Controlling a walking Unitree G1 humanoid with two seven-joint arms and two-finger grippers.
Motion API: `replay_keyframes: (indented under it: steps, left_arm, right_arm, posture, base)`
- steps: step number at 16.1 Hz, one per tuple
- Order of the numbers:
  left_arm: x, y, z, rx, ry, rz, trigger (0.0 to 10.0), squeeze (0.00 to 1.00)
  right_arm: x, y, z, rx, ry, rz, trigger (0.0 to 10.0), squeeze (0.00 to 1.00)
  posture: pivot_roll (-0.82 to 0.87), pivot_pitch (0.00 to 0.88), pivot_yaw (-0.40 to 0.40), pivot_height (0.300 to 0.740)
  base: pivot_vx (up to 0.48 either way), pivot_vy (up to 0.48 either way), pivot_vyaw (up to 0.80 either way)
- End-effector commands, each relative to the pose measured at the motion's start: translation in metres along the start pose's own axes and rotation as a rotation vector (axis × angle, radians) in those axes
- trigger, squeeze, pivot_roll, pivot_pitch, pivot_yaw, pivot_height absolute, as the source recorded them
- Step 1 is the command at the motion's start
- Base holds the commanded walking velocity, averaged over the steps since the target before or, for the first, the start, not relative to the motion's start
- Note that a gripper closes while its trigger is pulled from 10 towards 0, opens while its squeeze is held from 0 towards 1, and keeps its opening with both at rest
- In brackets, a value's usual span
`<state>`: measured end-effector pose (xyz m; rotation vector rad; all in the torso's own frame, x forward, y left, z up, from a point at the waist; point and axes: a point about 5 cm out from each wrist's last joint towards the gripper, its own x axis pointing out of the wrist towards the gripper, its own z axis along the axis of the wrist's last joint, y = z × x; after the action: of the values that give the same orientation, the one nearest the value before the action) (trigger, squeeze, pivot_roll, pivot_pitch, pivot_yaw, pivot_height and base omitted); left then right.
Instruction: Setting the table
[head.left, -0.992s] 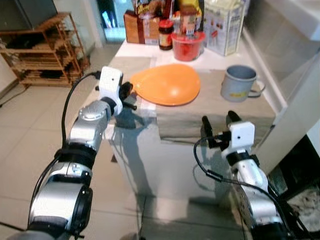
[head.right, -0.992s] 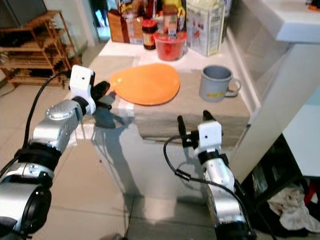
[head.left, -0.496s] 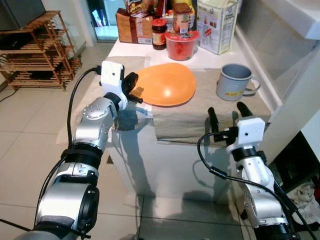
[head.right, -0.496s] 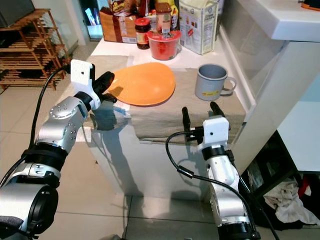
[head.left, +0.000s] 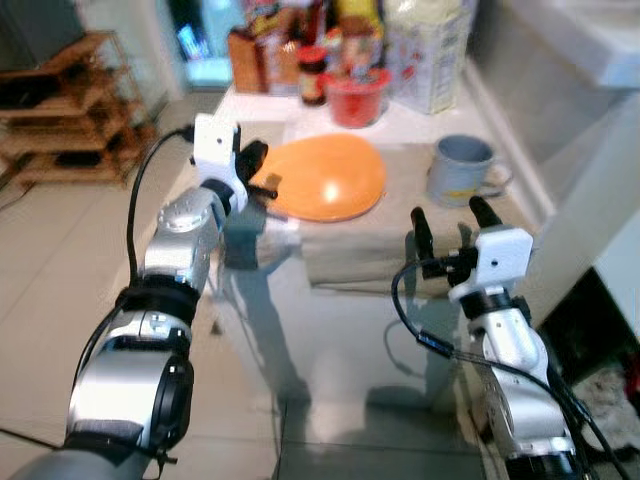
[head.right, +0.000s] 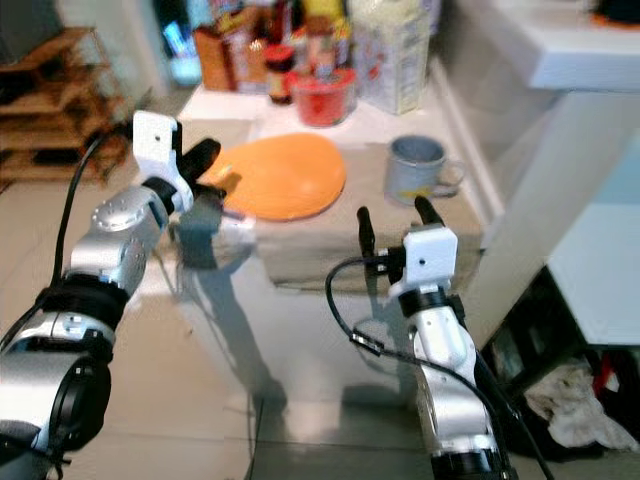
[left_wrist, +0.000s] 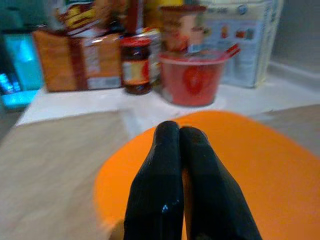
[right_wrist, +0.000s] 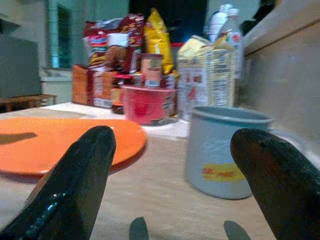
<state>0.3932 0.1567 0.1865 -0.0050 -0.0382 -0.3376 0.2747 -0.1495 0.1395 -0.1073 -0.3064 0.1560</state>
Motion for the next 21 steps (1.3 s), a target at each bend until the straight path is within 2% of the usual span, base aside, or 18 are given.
replay_keyframes:
  steps: [1,7,13,21]
  left_arm:
    - [0.003,-0.003,0.008,0.003,-0.028,-0.010,10.0,0.00]
    - [0.005,-0.002,0.007,-0.030,-0.033,0.003,10.0,0.00]
    - [0.006,0.000,0.010,0.000,-0.031,0.000,10.0,0.00]
    - [0.003,0.017,0.002,0.056,0.150,-0.014,10.0,0.00]
  right_arm:
    - [0.001,0.002,0.003,0.010,-0.001,0.014,10.0,0.00]
    - [0.000,0.005,0.001,0.028,0.013,0.041,10.0,0.00]
    - [-0.002,0.006,-0.001,0.034,0.028,0.055,10.0,0.00]
    - [-0.003,0.006,-0.001,0.057,0.042,0.053,10.0,0.00]
  posture:
    - [-0.11,0.000,0.068,0.736]
    - [-0.11,0.000,0.069,0.736]
    - [-0.11,0.000,0.069,0.736]
    - [-0.11,0.000,0.078,0.736]
  base:
    - [0.428,0.000,0.00]
    - [0.414,0.000,0.00]
    - [0.000,0.000,0.00]
    - [0.000,0.000,0.00]
